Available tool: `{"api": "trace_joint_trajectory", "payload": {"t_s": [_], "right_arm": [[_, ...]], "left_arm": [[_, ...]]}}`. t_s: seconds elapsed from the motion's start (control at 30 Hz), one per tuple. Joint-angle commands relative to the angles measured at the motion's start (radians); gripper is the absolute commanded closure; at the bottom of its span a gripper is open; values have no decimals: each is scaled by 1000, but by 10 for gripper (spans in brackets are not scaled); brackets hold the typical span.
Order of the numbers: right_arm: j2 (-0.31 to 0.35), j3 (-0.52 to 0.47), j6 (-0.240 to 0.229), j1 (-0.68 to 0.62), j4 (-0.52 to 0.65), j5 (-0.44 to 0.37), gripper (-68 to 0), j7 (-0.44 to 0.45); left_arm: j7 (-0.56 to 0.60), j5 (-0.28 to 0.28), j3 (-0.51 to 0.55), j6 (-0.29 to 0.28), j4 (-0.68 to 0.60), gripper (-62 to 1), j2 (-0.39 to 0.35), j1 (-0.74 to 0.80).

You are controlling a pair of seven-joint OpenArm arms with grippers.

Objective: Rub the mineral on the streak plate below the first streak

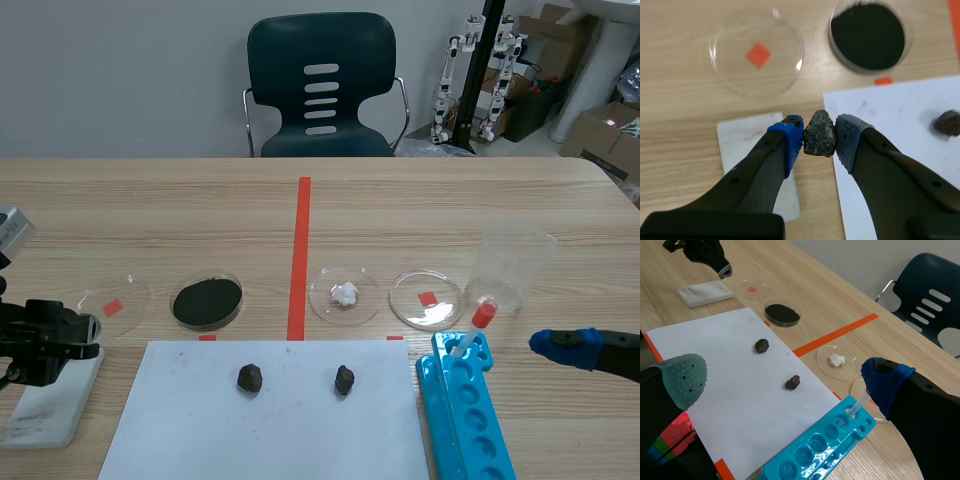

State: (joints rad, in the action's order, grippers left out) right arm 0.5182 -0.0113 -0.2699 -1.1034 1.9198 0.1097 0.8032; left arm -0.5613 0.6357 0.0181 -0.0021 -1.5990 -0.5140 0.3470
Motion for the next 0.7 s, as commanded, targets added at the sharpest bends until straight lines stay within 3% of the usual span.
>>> {"api": "trace_joint_trajectory", "payload": {"t_s": [0.0,0.23,0.33,0.47,0.67], "right_arm": [[3,-5,0,3,14,-8,-653,11],[3,-5,0,3,14,-8,-653,11],[3,-5,0,3,14,-8,-653,11],[3,-5,0,3,14,-8,-653,11],[3,-5,0,3,14,-8,-653,11]], "left_arm": [[52,-4,30,-3,-42,-116,-5,32],[293,-42,53,-30,-172,-116,-5,173],[358,-54,58,-71,-217,-116,-5,237],[464,-111,57,-147,-281,-116,-4,332],[628,-243,57,-249,-353,-116,1,454]]}}
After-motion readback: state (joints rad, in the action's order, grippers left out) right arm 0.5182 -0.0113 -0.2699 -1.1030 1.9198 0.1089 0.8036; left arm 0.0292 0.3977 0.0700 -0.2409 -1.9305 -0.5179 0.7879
